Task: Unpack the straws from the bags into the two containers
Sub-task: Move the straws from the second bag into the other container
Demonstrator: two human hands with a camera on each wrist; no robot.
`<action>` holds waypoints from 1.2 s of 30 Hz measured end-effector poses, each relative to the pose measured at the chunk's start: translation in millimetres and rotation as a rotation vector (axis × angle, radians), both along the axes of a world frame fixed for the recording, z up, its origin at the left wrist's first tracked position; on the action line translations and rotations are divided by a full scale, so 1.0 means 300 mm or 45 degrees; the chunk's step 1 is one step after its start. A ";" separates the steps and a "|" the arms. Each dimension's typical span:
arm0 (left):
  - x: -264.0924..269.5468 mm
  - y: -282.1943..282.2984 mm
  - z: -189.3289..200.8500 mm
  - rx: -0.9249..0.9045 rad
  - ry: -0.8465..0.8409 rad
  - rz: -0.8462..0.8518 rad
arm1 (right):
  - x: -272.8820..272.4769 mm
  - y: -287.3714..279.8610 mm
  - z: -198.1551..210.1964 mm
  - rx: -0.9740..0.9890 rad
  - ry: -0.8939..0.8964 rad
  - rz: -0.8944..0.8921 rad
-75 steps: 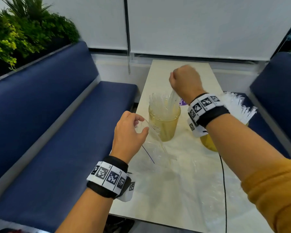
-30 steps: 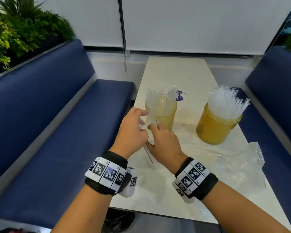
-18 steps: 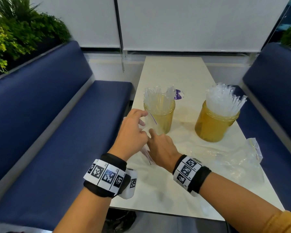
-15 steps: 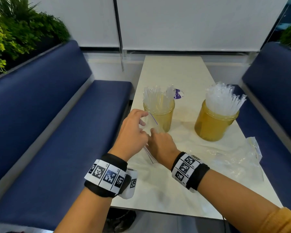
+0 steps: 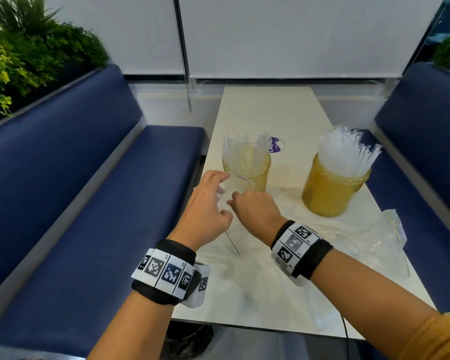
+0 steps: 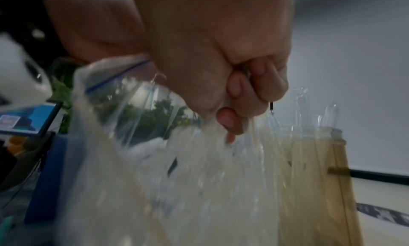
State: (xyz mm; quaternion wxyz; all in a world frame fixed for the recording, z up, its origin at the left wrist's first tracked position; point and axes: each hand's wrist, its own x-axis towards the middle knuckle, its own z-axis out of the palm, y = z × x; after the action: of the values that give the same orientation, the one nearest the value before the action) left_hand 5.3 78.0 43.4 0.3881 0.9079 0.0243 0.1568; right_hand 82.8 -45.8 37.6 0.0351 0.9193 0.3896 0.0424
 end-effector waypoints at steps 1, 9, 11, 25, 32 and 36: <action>0.001 0.003 -0.003 0.021 -0.004 -0.002 | 0.003 0.001 0.026 0.000 -0.006 -0.018; 0.031 -0.020 -0.025 0.188 -0.009 0.118 | -0.016 0.007 0.228 -0.059 -0.176 0.010; 0.035 -0.029 -0.042 0.205 -0.066 0.167 | -0.030 0.002 0.285 -0.035 -0.155 0.044; 0.069 -0.046 -0.012 0.140 -0.202 0.361 | -0.026 0.022 0.310 1.369 0.182 0.189; 0.068 -0.029 0.016 -0.010 -0.235 0.382 | -0.036 0.057 0.201 1.638 0.988 0.138; 0.048 -0.044 0.037 -0.092 -0.201 0.364 | -0.033 0.099 0.162 1.478 0.808 0.130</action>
State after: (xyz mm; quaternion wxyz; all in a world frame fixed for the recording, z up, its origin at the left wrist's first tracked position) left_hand 19.8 64.8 54.5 0.3951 0.8654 0.1280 0.2803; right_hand 73.0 -16.1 86.1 -0.5844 0.7373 0.3379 -0.0260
